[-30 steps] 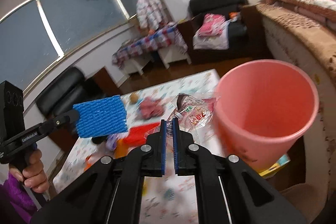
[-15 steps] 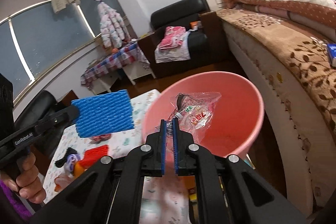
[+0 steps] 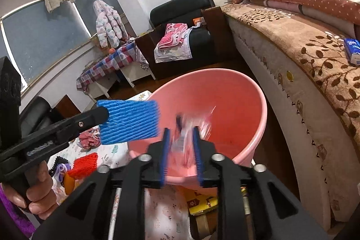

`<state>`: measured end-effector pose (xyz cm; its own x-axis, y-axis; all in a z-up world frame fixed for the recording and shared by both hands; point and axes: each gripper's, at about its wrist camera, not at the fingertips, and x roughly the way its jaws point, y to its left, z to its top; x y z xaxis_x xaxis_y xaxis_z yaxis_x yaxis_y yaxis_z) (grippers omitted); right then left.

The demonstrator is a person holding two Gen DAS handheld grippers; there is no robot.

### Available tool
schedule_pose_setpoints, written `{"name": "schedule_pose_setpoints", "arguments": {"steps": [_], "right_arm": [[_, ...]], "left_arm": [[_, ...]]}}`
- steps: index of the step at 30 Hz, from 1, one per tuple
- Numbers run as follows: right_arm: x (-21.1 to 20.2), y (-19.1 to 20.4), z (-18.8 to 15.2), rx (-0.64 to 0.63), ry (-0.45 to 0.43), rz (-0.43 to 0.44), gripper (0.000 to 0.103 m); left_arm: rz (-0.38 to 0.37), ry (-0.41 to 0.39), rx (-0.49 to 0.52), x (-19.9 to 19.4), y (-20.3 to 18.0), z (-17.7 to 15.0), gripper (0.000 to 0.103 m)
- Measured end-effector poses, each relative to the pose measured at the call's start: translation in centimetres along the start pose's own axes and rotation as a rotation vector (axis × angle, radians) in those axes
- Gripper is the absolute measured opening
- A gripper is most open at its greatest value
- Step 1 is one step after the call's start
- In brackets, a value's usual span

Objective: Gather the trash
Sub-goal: 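Carry the bag and blue net over the pink bucket and open both grippers, then return both grippers to the table over the remaining trash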

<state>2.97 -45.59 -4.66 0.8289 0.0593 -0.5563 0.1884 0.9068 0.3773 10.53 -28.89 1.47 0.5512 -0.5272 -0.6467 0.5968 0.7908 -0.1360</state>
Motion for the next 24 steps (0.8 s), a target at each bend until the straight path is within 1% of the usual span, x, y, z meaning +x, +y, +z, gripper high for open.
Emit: {"name": "schedule_pose_setpoints", "arguments": {"steps": [1,4,10,16,20,22,23,24], "right_arm": [[0.1,0.0,0.0,-0.003,-0.003,-0.007,0.033],[0.0,0.1,-0.3,0.000,0.000,-0.012,0.033],[-0.3,0.6,-0.5,-0.006,-0.001,-0.009,0.033],[-1.2,2.7,-1.2,-0.028,-0.002,0.007,0.033],[-1.9,4.6,-1.7,-0.046,0.001,0.032,0.033],[-2.2,5.6,-2.1,-0.062,0.003,0.042,0.033],[-2.3,6.2,-2.4,-0.072,0.007,0.049,0.033],[-2.5,6.7,-2.6,-0.078,0.010,0.054,0.033]], "left_arm": [[-0.002,0.000,0.002,0.0,0.0,0.0,0.039],[0.000,-0.003,0.005,-0.3,0.2,-0.1,0.040],[0.001,-0.020,-0.038,-1.9,1.5,-0.4,0.040],[0.032,-0.054,-0.064,-5.1,3.3,-1.2,0.040],[0.064,-0.082,-0.081,-7.9,5.1,-1.9,0.040],[0.083,-0.097,-0.083,-9.4,6.1,-2.3,0.045],[0.105,-0.111,-0.084,-10.6,7.0,-2.6,0.049],[0.117,-0.119,-0.081,-11.2,7.4,-2.7,0.050]]}}
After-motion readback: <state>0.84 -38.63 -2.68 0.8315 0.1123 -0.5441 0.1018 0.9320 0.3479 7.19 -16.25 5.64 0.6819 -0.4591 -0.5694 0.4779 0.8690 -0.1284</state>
